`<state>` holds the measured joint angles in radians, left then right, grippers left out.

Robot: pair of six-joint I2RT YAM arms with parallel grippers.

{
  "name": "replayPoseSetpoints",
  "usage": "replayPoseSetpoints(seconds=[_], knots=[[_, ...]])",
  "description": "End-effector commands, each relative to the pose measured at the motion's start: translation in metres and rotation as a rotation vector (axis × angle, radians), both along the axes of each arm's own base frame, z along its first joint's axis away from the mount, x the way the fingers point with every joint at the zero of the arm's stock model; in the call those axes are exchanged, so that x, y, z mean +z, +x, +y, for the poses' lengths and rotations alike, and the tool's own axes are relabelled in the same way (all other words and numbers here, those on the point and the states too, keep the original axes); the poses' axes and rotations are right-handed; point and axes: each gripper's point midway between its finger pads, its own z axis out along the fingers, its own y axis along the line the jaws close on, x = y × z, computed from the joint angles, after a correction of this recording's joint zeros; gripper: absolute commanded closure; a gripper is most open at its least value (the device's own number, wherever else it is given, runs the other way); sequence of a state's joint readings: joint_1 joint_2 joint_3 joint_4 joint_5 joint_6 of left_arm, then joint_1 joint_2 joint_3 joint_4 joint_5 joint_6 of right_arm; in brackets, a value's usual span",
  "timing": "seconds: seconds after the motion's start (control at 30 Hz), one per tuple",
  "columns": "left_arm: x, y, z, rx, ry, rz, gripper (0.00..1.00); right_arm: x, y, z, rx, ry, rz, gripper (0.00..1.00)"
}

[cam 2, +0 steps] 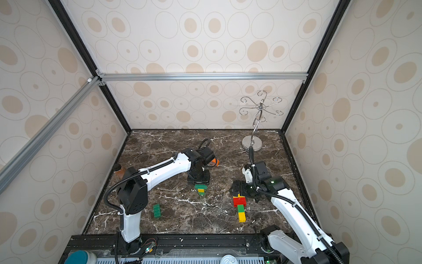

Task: Assemble an ice cream with lego
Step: Assemble the lego brick with the lego brick.

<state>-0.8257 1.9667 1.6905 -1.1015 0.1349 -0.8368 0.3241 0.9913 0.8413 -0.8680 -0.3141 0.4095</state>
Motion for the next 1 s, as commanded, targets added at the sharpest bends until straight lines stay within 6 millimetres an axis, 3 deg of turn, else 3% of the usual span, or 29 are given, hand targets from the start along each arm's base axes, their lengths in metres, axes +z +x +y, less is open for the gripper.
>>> replayPoseSetpoints(seconds=[0.0, 0.37, 0.63, 0.97], knots=[[0.019, 0.001, 0.000, -0.032, -0.002, -0.031, 0.51, -0.001, -0.001, -0.004, -0.005, -0.011, 0.007, 0.01], [0.000, -0.012, 0.004, -0.042, -0.014, 0.012, 0.52, -0.002, -0.001, -0.003, -0.006, -0.009, 0.017, 0.01], [0.006, -0.008, -0.004, -0.065, -0.030, 0.006, 0.53, 0.000, -0.002, -0.005, -0.013, -0.016, 0.016, 0.02], [-0.020, -0.020, 0.015, -0.128, 0.069, 0.065, 0.54, 0.001, -0.001, -0.005, -0.016, -0.019, 0.013, 0.01]])
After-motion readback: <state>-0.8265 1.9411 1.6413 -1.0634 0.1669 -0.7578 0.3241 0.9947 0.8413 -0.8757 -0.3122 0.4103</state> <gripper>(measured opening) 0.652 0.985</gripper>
